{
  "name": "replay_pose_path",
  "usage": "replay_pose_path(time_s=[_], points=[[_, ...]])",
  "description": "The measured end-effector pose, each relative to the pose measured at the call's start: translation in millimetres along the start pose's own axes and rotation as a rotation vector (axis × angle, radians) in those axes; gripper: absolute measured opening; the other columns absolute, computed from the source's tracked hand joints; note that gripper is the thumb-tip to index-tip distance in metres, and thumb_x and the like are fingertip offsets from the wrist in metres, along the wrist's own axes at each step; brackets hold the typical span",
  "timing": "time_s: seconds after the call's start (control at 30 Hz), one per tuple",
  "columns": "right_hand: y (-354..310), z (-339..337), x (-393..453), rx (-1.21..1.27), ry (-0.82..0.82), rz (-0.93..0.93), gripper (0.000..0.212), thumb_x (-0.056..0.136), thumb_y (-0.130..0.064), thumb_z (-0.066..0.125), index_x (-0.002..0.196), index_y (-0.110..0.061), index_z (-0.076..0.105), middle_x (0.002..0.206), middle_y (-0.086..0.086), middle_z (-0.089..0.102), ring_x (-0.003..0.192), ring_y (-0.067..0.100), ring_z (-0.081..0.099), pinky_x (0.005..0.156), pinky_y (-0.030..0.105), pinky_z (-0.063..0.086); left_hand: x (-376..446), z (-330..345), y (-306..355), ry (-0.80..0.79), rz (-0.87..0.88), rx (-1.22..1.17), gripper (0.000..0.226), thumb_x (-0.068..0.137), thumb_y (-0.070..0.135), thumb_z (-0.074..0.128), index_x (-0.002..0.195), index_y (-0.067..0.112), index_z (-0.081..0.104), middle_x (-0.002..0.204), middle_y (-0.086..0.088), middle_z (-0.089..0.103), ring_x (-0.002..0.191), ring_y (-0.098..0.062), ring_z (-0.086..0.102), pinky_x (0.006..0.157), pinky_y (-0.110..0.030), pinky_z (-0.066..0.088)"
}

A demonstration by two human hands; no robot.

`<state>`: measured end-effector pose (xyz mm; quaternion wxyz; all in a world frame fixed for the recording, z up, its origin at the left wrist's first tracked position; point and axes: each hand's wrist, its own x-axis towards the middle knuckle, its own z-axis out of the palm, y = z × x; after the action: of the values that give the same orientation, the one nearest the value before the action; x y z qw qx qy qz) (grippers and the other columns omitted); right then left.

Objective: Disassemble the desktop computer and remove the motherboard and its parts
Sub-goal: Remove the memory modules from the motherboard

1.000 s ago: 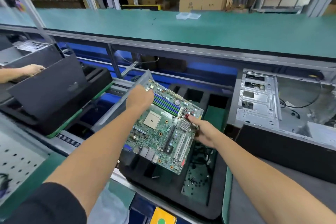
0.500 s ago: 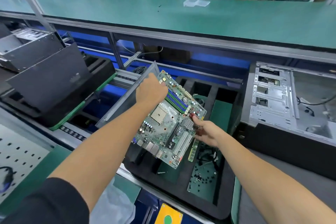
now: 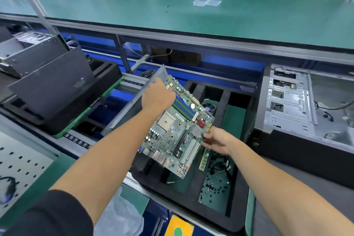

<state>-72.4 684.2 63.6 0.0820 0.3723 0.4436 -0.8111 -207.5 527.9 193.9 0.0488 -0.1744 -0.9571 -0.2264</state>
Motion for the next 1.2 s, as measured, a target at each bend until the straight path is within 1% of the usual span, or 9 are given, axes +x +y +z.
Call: replay_pose_path(time_s=[0.1,0.23,0.4,0.53,0.73,0.87,0.93,1.07,1.2], points=[[0.5,0.6,0.8,0.032,-0.018,0.0,0.017,0.095,0.009,0.049,0.093,-0.007,0.044,0.102,0.01,0.052,0.093,0.021,0.055,0.093,0.039,0.048,-1.0,0.3,0.8,0.011,0.002,0.011,0.03,0.095,0.038,0.048,0.105,0.01,0.044,0.083,-0.002,0.049,0.078,-0.024,0.049,0.067,-0.035,0.035],[1.9,4.5,2.9,-0.021,-0.002,-0.032,0.027,0.094,0.007,0.054,0.115,-0.005,0.043,0.117,0.011,0.049,0.106,0.022,0.053,0.085,0.037,0.05,-1.3,1.4,0.3,0.019,0.023,0.026,0.025,0.094,0.037,0.049,0.096,0.014,0.038,0.082,-0.003,0.05,0.076,-0.025,0.05,0.065,-0.035,0.033],[2.7,9.0,8.5,-0.094,0.041,-0.002,0.016,0.094,0.007,0.053,0.095,-0.007,0.045,0.117,0.013,0.051,0.113,0.025,0.052,0.085,0.037,0.052,-3.8,3.0,0.0,0.03,0.045,0.056,0.026,0.093,0.036,0.049,0.094,0.014,0.036,0.072,0.001,0.042,0.071,-0.026,0.046,0.063,-0.035,0.033],[2.8,10.7,11.0,-0.134,0.042,0.031,0.017,0.094,0.007,0.054,0.102,-0.005,0.046,0.116,0.01,0.049,0.112,0.024,0.051,0.075,0.035,0.056,-2.5,3.2,0.9,0.031,0.056,0.063,0.025,0.093,0.035,0.05,0.094,0.013,0.038,0.068,0.003,0.042,0.059,-0.018,0.044,0.052,-0.031,0.029],[4.8,13.6,13.8,-0.177,0.063,-0.007,0.029,0.091,0.011,0.056,0.113,-0.005,0.046,0.118,0.013,0.046,0.094,0.019,0.054,0.067,0.03,0.055,-6.1,5.2,2.2,0.053,0.063,0.086,0.025,0.093,0.034,0.051,0.092,0.014,0.037,0.066,0.003,0.042,0.053,-0.011,0.04,0.046,-0.029,0.024],[4.6,15.4,15.1,-0.224,0.128,-0.043,0.062,0.088,0.01,0.061,0.143,-0.002,0.034,0.112,0.015,0.051,0.082,0.02,0.059,0.061,0.03,0.057,-8.1,8.7,2.1,0.037,0.06,0.108,0.025,0.094,0.032,0.05,0.096,0.014,0.033,0.065,0.004,0.039,0.054,-0.014,0.041,0.048,-0.03,0.026],[5.4,17.2,15.2,-0.313,0.172,-0.067,0.061,0.087,0.007,0.066,0.14,0.0,0.036,0.098,0.012,0.052,0.076,0.021,0.062,0.059,0.029,0.059,-8.8,9.5,2.8,0.033,0.057,0.125,0.025,0.094,0.032,0.051,0.097,0.013,0.035,0.067,0.003,0.04,0.06,-0.021,0.046,0.054,-0.031,0.032],[8.9,20.7,14.4,-0.711,0.29,-0.196,0.053,0.087,-0.006,0.072,0.126,0.002,0.039,0.1,0.016,0.055,0.096,0.033,0.064,0.088,0.048,0.055,-10.5,13.8,3.5,0.036,0.091,0.177,0.026,0.093,0.032,0.052,0.1,0.01,0.04,0.073,-0.002,0.053,0.062,-0.023,0.053,0.049,-0.03,0.03],[7.8,23.9,10.0,-0.896,0.337,-0.269,0.028,0.089,-0.012,0.07,0.096,-0.004,0.044,0.082,0.016,0.053,0.072,0.026,0.051,0.07,0.039,0.049,-13.1,21.7,1.4,0.031,0.118,0.222,0.028,0.094,0.032,0.052,0.102,0.008,0.04,0.069,0.0,0.046,0.055,-0.019,0.045,0.043,-0.028,0.022]])
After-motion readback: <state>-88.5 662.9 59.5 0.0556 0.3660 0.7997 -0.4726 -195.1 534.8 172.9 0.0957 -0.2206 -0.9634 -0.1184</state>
